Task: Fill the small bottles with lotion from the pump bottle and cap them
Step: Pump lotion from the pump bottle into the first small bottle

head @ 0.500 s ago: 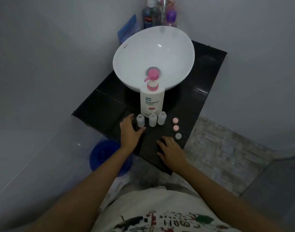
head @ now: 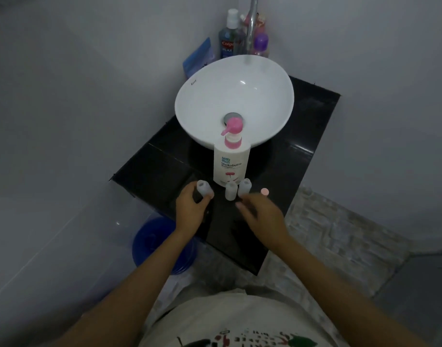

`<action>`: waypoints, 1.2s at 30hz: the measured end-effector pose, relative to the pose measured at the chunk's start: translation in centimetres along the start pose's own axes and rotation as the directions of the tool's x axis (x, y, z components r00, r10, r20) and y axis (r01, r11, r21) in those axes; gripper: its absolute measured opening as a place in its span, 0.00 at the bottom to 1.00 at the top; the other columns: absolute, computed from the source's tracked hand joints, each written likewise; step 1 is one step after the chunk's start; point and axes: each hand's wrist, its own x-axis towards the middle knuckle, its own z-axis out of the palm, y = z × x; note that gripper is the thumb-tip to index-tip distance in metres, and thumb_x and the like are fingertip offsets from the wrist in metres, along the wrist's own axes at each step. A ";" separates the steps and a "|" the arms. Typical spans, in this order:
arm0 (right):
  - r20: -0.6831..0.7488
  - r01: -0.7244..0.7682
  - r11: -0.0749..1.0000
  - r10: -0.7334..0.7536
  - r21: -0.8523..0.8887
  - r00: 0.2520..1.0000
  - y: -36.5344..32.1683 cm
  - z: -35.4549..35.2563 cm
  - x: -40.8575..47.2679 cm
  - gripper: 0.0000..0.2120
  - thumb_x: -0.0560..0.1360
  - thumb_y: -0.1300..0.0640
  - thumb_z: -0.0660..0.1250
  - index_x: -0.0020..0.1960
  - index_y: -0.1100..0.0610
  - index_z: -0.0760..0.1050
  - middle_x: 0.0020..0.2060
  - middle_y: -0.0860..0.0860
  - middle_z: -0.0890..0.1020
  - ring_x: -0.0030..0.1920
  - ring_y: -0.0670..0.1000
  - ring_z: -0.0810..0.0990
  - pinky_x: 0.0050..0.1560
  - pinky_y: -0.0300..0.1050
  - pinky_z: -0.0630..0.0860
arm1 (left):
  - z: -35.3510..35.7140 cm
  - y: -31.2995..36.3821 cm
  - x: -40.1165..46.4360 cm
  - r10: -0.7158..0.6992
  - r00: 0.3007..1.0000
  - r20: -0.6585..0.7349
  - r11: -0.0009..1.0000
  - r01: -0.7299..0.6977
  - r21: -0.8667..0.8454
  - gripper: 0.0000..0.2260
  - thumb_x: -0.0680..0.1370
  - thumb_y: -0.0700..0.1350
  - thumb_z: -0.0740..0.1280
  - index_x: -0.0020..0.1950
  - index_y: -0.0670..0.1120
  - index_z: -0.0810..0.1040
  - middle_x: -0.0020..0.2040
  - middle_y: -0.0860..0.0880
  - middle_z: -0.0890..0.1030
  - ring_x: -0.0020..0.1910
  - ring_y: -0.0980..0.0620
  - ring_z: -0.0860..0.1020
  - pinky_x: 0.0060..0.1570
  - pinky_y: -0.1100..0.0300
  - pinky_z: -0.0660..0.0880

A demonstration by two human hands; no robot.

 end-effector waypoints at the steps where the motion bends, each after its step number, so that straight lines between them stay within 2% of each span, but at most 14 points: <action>1: -0.085 0.009 0.997 -0.003 0.072 0.996 -1.1 -1.3 1.3 0.11 0.77 0.51 0.64 0.55 0.56 0.77 0.45 0.52 0.82 0.43 0.47 0.79 0.45 0.41 0.77 | -0.3 0.2 0.0 0.007 1.000 -0.019 1.000 -0.007 0.001 0.14 0.74 0.42 0.71 0.58 0.46 0.76 0.55 0.52 0.77 0.53 0.58 0.75 0.51 0.71 0.70; 5: -0.330 0.098 0.966 -0.014 0.239 0.944 -5.0 -5.8 7.6 0.11 0.77 0.51 0.62 0.45 0.58 0.78 0.34 0.52 0.80 0.33 0.49 0.77 0.35 0.42 0.73 | -1.5 1.5 0.3 0.037 0.997 -0.071 0.999 -0.038 -0.017 0.16 0.74 0.43 0.70 0.61 0.47 0.75 0.55 0.52 0.76 0.53 0.59 0.75 0.48 0.75 0.69; 7: -0.405 0.123 0.958 -0.008 0.260 0.914 -6.2 -7.1 10.5 0.11 0.77 0.53 0.63 0.42 0.59 0.77 0.33 0.54 0.80 0.33 0.51 0.77 0.34 0.44 0.73 | -1.9 2.6 0.6 0.072 0.995 -0.074 0.996 -0.075 -0.038 0.15 0.74 0.43 0.70 0.61 0.50 0.75 0.54 0.52 0.76 0.51 0.63 0.75 0.48 0.77 0.70; 9: -0.429 0.139 0.961 -0.025 0.237 0.903 -7.1 -7.7 12.8 0.10 0.77 0.54 0.64 0.40 0.58 0.76 0.34 0.53 0.80 0.34 0.49 0.76 0.36 0.41 0.73 | -2.3 3.9 0.8 0.108 0.991 -0.074 0.993 -0.112 -0.047 0.15 0.75 0.44 0.70 0.59 0.54 0.74 0.53 0.53 0.76 0.50 0.65 0.74 0.48 0.79 0.69; 11: -0.395 0.133 0.970 -0.043 0.202 0.918 -7.4 -7.6 14.5 0.08 0.75 0.55 0.66 0.40 0.58 0.75 0.34 0.51 0.79 0.35 0.47 0.75 0.39 0.39 0.73 | -2.6 5.1 1.1 0.144 0.987 -0.071 0.988 -0.147 -0.037 0.14 0.75 0.45 0.70 0.58 0.57 0.73 0.52 0.53 0.75 0.50 0.65 0.74 0.47 0.79 0.69; 13: -0.302 0.100 0.978 -0.041 0.185 0.953 -7.6 -7.1 15.9 0.07 0.74 0.54 0.68 0.42 0.58 0.76 0.36 0.49 0.79 0.36 0.45 0.75 0.40 0.37 0.73 | -2.9 6.2 1.6 0.190 0.980 -0.059 0.981 -0.191 -0.021 0.14 0.75 0.46 0.69 0.58 0.59 0.73 0.52 0.51 0.75 0.50 0.67 0.74 0.46 0.79 0.69; 15: -0.153 0.071 0.972 -0.037 0.225 0.988 -7.8 -6.8 16.7 0.09 0.74 0.52 0.68 0.42 0.59 0.77 0.37 0.50 0.80 0.36 0.43 0.75 0.39 0.33 0.70 | -3.1 7.2 1.9 0.218 0.975 -0.039 0.976 -0.219 -0.008 0.14 0.76 0.46 0.68 0.59 0.59 0.73 0.52 0.50 0.75 0.49 0.68 0.73 0.45 0.79 0.69; 17: 0.018 0.026 0.950 -0.034 0.311 0.999 -8.1 -6.4 17.1 0.12 0.76 0.52 0.66 0.44 0.62 0.79 0.37 0.52 0.81 0.34 0.42 0.76 0.36 0.28 0.70 | -3.2 8.1 2.1 0.237 0.971 -0.023 0.971 -0.237 0.021 0.14 0.77 0.46 0.67 0.62 0.55 0.74 0.52 0.49 0.74 0.47 0.64 0.74 0.43 0.80 0.69; 19: 0.138 -0.014 0.941 -0.035 0.339 0.990 -8.2 -6.1 17.3 0.15 0.78 0.52 0.62 0.45 0.62 0.80 0.37 0.53 0.82 0.34 0.44 0.78 0.38 0.30 0.73 | -3.2 8.7 2.2 0.256 0.967 -0.002 0.965 -0.255 0.053 0.14 0.77 0.47 0.66 0.63 0.52 0.75 0.51 0.48 0.73 0.45 0.61 0.73 0.41 0.77 0.70; 21: 0.194 -0.048 0.924 -0.029 0.380 0.981 -8.0 -5.8 17.5 0.16 0.79 0.53 0.59 0.44 0.62 0.80 0.36 0.53 0.82 0.34 0.46 0.78 0.40 0.34 0.74 | -3.2 9.1 2.3 0.270 0.963 0.015 0.959 -0.271 0.078 0.15 0.77 0.48 0.66 0.63 0.52 0.75 0.50 0.48 0.72 0.45 0.59 0.73 0.40 0.72 0.69; 24: 0.226 -0.079 0.905 -0.019 0.418 0.974 -7.8 -5.8 17.7 0.17 0.80 0.56 0.57 0.44 0.64 0.80 0.36 0.55 0.82 0.35 0.47 0.78 0.40 0.33 0.75 | -3.2 9.2 2.4 0.279 0.960 0.018 0.955 -0.279 0.103 0.16 0.76 0.49 0.67 0.65 0.52 0.74 0.49 0.48 0.72 0.45 0.55 0.74 0.42 0.68 0.68; 28: 0.226 -0.092 0.899 -0.008 0.427 0.974 -7.6 -5.4 17.9 0.17 0.80 0.56 0.56 0.43 0.63 0.80 0.35 0.54 0.82 0.35 0.48 0.79 0.44 0.38 0.75 | -3.2 9.6 2.5 0.270 0.963 0.003 0.957 -0.269 0.108 0.19 0.77 0.48 0.67 0.68 0.52 0.72 0.50 0.49 0.71 0.46 0.57 0.72 0.42 0.70 0.67; 32: 0.194 -0.083 0.889 -0.007 0.450 0.981 -7.4 -5.1 17.9 0.18 0.80 0.56 0.56 0.43 0.63 0.80 0.32 0.52 0.82 0.32 0.40 0.79 0.41 0.30 0.74 | -3.4 10.3 2.6 0.303 0.953 0.022 0.948 -0.304 0.090 0.21 0.77 0.47 0.67 0.69 0.53 0.70 0.50 0.49 0.70 0.46 0.58 0.71 0.45 0.70 0.69; 36: 0.193 -0.107 0.874 0.015 0.475 0.981 -7.4 -4.9 18.0 0.18 0.81 0.57 0.55 0.45 0.65 0.80 0.32 0.52 0.82 0.30 0.38 0.78 0.36 0.25 0.71 | -3.6 10.7 2.7 0.311 0.950 0.003 0.948 -0.311 0.061 0.22 0.75 0.45 0.69 0.69 0.49 0.72 0.52 0.48 0.72 0.49 0.57 0.72 0.46 0.74 0.71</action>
